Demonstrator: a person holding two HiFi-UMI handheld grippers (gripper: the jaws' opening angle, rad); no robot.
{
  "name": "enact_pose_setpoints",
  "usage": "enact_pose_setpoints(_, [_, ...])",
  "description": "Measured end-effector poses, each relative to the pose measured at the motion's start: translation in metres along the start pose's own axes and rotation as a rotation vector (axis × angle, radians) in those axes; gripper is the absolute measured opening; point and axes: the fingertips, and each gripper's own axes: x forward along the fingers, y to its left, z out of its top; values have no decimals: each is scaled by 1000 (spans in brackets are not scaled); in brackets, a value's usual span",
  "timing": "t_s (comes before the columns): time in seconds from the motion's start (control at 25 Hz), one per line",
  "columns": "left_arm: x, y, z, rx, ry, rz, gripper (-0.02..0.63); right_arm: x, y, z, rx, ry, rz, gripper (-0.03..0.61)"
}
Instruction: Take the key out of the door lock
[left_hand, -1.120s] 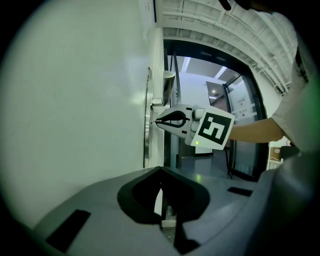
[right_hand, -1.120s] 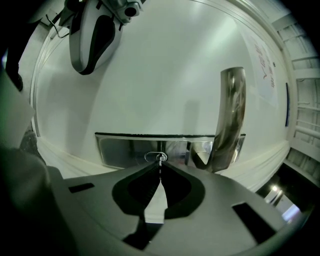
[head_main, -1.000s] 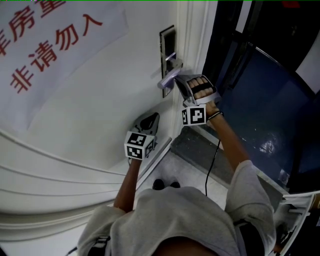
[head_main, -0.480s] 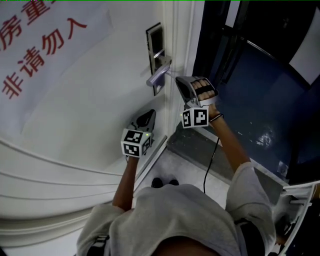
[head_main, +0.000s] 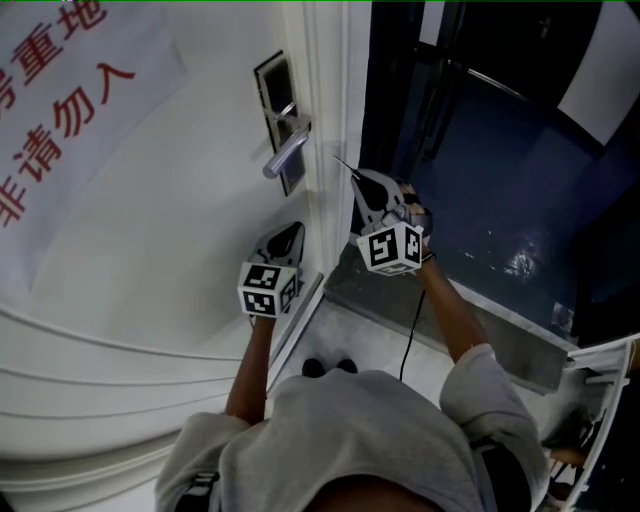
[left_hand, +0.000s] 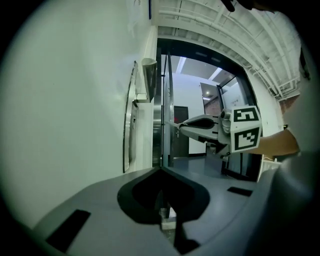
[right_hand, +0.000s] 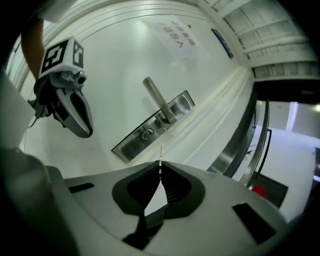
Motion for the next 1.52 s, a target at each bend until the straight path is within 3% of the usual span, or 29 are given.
enact_pose_setpoints(0.16, [10, -9, 0, 0, -2, -22, 18, -21, 0, -18, 230, 26, -5, 29])
enact_pose_setpoints(0.36, [21, -17, 0, -3, -2, -41, 18, -54, 1, -45, 445, 64, -61, 29])
enact_pose_setpoints(0.68, [37, -29, -6, -2, 8, -71, 18, -112, 12, -97, 661, 158, -178, 29])
enact_pose_setpoints(1.0, [37, -33, -22, -18, 27, -86, 18, -150, 16, -118, 750, 191, -265, 29])
enact_pose_setpoints(1.52, [35, -29, -31, -24, 48, -105, 18, -141, 20, -117, 735, 211, -270, 29])
